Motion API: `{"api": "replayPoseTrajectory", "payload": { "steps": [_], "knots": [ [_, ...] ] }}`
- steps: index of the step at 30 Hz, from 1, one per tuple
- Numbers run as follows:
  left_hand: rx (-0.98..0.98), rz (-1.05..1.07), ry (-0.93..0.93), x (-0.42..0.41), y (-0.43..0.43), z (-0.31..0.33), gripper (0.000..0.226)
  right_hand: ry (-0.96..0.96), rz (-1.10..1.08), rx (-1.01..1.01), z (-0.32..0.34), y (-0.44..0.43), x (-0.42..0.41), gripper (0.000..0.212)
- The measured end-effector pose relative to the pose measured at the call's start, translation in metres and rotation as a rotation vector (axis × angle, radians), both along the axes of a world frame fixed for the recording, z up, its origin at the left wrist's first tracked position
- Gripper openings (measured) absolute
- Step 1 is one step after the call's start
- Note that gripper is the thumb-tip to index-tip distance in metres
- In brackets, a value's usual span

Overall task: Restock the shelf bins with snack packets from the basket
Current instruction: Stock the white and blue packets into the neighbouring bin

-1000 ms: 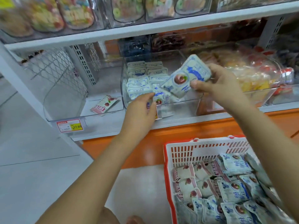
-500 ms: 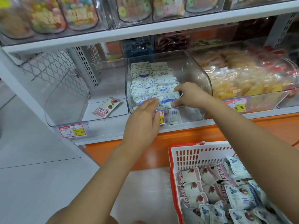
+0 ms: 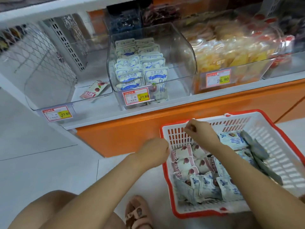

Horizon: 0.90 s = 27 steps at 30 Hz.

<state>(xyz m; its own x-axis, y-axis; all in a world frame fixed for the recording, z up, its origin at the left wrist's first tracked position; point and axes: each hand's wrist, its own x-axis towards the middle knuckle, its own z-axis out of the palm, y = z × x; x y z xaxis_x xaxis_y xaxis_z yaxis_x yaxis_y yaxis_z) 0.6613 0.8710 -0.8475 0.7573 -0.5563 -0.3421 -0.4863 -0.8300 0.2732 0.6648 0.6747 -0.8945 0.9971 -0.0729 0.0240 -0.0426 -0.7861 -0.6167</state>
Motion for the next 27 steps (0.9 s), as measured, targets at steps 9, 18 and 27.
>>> {"api": "replayPoseTrajectory", "payload": {
  "steps": [9, 18, 27],
  "knots": [
    [0.226, -0.103, 0.085, -0.030, 0.009, -0.042, 0.023, 0.947, 0.281, -0.431, -0.120, -0.041, -0.085, 0.086],
    [0.216, -0.079, 0.138, -0.026, 0.006, -0.041, 0.029, 0.859, 0.387, -0.500, -0.123, -0.047, -0.091, 0.033],
    [-0.225, 0.193, 0.252, 0.005, 0.000, 0.012, 0.054, 0.569, 0.421, -0.044, 0.038, -0.013, -0.028, 0.038]
  ]
}}
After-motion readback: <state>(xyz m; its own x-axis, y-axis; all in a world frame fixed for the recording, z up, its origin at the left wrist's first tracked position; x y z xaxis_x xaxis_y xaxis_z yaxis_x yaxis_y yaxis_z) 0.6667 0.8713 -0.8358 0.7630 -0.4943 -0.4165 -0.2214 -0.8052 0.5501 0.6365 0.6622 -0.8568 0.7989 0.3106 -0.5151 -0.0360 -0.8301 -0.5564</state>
